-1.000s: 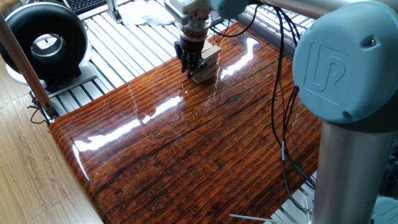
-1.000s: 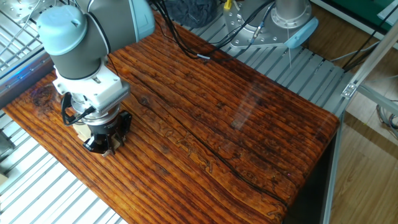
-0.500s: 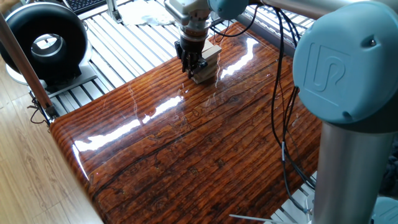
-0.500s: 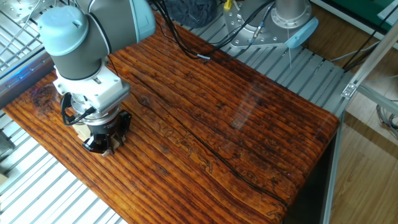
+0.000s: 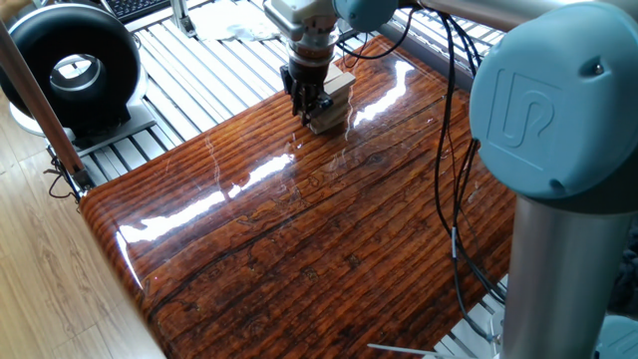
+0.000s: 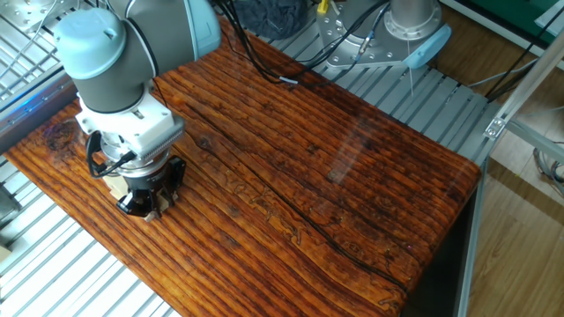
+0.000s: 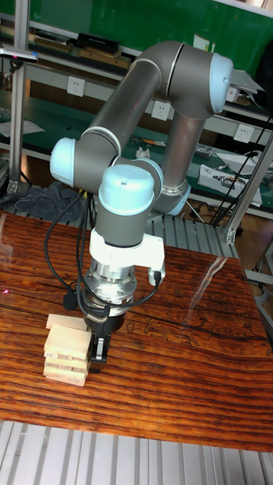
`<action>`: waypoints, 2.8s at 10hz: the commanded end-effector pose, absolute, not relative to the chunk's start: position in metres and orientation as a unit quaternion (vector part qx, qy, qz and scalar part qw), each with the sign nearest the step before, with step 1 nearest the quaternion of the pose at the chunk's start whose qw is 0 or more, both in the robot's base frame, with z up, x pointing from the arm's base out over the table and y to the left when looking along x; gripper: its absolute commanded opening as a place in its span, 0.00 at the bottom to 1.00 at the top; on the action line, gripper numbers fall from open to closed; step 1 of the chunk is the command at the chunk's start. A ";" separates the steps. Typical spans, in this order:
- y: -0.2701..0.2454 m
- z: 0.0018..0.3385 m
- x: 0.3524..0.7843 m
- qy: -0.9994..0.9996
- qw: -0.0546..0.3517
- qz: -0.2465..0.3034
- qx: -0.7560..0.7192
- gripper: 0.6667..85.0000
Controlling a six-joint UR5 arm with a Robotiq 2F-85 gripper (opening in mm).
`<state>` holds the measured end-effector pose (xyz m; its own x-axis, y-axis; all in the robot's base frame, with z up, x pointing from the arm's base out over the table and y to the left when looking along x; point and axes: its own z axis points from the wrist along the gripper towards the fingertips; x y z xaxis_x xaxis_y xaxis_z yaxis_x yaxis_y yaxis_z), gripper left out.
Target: Play Jenga
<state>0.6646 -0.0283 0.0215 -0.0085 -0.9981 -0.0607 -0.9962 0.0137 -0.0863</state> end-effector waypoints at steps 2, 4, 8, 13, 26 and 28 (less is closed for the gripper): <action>-0.024 0.024 0.664 0.714 0.056 0.002 -0.698 0.26; -0.024 0.023 0.664 0.714 0.056 0.003 -0.698 0.27; -0.025 0.024 0.664 0.715 0.056 0.004 -0.696 0.38; -0.024 0.025 0.664 0.718 0.051 0.007 -0.695 0.53; -0.028 0.023 0.657 0.714 0.022 0.009 -0.700 0.48; -0.028 0.023 0.658 0.713 0.020 0.008 -0.701 0.47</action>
<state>0.6562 -0.0305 0.0218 -0.0084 -0.9995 -0.0296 -0.9998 0.0089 -0.0162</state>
